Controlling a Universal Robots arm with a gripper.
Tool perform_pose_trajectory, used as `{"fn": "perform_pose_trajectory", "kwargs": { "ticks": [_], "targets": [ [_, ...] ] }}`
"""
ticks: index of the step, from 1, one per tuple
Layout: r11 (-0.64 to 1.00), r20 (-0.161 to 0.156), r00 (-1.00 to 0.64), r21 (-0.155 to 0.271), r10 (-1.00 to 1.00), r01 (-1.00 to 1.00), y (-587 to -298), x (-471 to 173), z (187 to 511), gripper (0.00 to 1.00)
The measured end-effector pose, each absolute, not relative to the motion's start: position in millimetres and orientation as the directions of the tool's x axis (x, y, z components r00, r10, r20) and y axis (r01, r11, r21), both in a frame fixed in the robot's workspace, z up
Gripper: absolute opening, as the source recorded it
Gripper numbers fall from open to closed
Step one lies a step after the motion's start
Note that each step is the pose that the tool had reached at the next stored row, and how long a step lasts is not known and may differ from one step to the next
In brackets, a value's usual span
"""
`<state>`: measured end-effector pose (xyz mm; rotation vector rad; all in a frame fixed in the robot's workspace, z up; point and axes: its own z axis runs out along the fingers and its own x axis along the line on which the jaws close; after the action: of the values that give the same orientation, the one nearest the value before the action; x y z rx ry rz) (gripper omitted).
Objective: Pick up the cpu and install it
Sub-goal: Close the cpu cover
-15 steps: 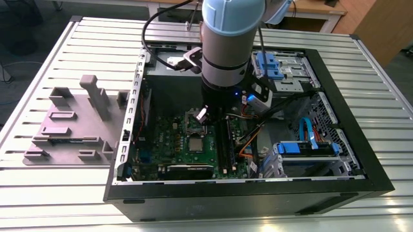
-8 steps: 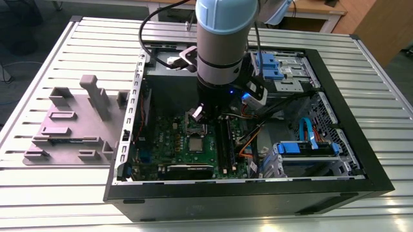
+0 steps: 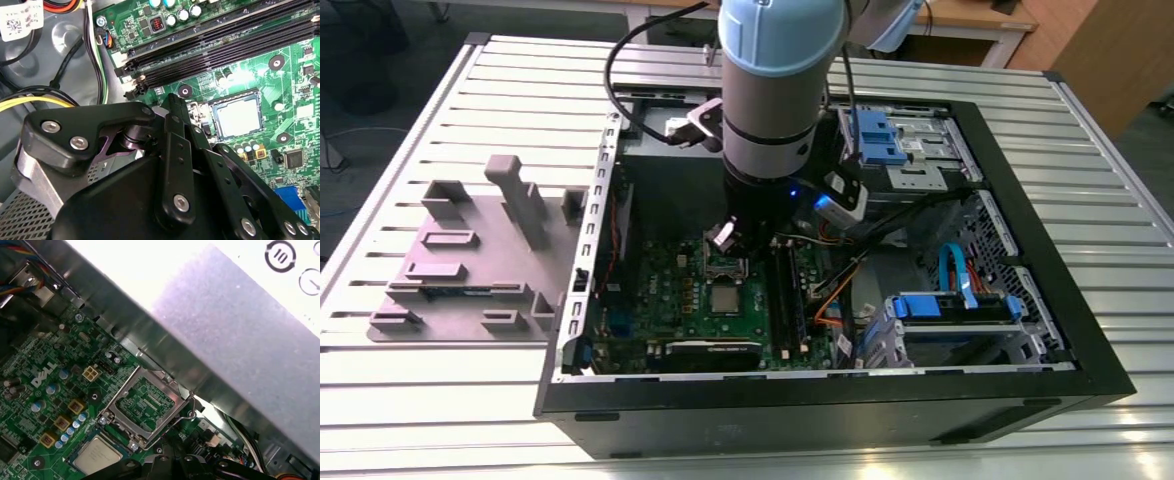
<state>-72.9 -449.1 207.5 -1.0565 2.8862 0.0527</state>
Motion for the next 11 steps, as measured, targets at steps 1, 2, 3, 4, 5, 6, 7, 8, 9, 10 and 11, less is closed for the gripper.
{"fn": "perform_pose_trajectory", "kwargs": {
  "ticks": [1, 2, 3, 4, 5, 6, 7, 8, 9, 10, 11],
  "targets": [
    [0.766, -0.075, -0.765, 0.009, -0.64, -0.642, -449.0, -72.9, 207.0, 0.11],
    [0.772, -0.075, -0.77, 0.009, -0.633, -0.636, -449.0, -73.0, 206.7, 0.11],
    [0.78, -0.075, -0.778, 0.009, -0.624, -0.626, -449.0, -73.0, 206.5, 0.11],
    [0.788, -0.075, -0.786, 0.009, -0.613, -0.616, -449.0, -72.9, 206.3, 0.11],
    [0.795, -0.075, -0.793, 0.009, -0.605, -0.607, -449.1, -73.0, 206.2, 0.11],
    [0.799, -0.075, -0.797, 0.009, -0.6, -0.602, -449.1, -72.9, 206.1, 0.11],
    [0.799, -0.075, -0.797, 0.009, -0.6, -0.602, -449.0, -73.0, 206.1, 0.11],
    [0.799, -0.077, -0.797, 0.01, -0.599, -0.602, -449.1, -73.0, 206.1, 0.11],
    [0.799, -0.084, -0.797, 0.016, -0.599, -0.602, -449.0, -73.0, 205.9, 0.11],
    [0.798, -0.092, -0.797, 0.024, -0.598, -0.602, -449.0, -73.0, 206.0, 0.11],
    [0.798, -0.1, -0.796, 0.032, -0.597, -0.602, -449.0, -73.0, 206.1, 0.11]
  ]
}}
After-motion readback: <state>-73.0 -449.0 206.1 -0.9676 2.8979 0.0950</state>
